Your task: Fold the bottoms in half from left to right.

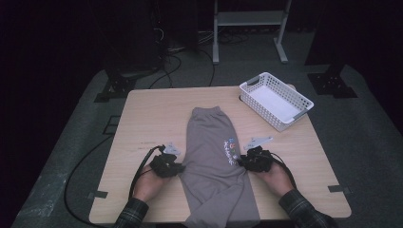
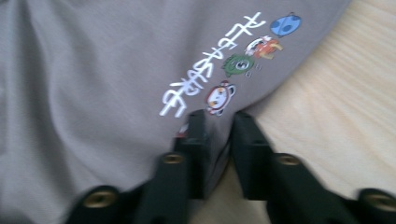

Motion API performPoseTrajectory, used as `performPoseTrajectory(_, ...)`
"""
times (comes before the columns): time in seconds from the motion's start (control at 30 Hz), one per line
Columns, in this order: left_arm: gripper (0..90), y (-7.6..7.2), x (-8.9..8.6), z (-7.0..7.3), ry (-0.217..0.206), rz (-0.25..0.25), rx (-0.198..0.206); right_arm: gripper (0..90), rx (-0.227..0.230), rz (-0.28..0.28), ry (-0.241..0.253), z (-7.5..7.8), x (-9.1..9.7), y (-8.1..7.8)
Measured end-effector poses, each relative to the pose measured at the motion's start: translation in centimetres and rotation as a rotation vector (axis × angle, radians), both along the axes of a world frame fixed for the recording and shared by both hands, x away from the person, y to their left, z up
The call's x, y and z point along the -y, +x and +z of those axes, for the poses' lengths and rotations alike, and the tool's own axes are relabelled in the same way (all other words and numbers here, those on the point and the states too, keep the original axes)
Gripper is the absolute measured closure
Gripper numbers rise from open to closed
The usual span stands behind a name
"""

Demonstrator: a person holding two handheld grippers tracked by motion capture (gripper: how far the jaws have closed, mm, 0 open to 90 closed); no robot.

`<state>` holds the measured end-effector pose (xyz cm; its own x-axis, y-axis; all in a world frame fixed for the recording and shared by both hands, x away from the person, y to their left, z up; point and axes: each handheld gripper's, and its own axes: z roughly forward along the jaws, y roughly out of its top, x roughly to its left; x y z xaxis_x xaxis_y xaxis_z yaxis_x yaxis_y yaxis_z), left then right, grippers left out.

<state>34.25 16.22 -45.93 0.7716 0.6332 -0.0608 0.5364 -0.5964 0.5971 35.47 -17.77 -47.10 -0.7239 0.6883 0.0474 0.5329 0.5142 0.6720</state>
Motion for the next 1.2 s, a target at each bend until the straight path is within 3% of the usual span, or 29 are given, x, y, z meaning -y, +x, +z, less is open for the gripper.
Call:
performPoseTrajectory(0.03, 84.3, 0.0, 0.0, 0.0, 0.002, -0.002, 0.004, 85.5, -0.006, 0.002, 0.008, 0.0, -0.1, -0.1)
performPoseTrajectory(0.17, 86.2, -0.1, 0.3, 0.1, 0.033, 0.0, 0.041, 88.4, 0.048, -0.006, -0.046, 0.0, -0.4, 0.0)
performPoseTrajectory(0.37, 86.4, 1.5, 0.5, 0.3, 0.064, 0.031, 0.08, 88.5, 0.073, -0.045, -0.072, 0.1, -0.5, 1.7)
performPoseTrajectory(0.57, 86.4, 5.2, 1.0, 0.2, 0.098, 0.081, 0.127, 88.5, 0.073, -0.087, -0.054, 0.1, -0.8, 5.4)
performPoseTrajectory(0.83, 86.2, 9.3, 1.3, -0.1, 0.125, 0.143, 0.182, 88.4, 0.097, -0.132, -0.077, 0.1, -1.2, 9.9)
performPoseTrajectory(1.0, 84.9, 10.3, 1.1, -0.4, 0.07, 0.179, 0.182, 87.7, 0.096, -0.153, -0.079, 0.1, -1.5, 11.5)
performPoseTrajectory(1.07, 80.2, 10.1, 0.8, -0.3, 0.037, 0.18, 0.177, 81.4, 0.094, -0.149, -0.08, 0.3, -1.5, 11.5)
performPoseTrajectory(1.1, 74.2, 9.9, 0.5, 0.1, 0.007, 0.191, 0.18, 73.0, 0.104, -0.155, -0.064, 0.6, -1.4, 11.3)
performPoseTrajectory(1.2, 63.5, 8.6, -0.4, 1.7, -0.097, 0.189, 0.177, 60.7, 0.122, -0.161, 0.056, 2.7, -0.5, 10.0)
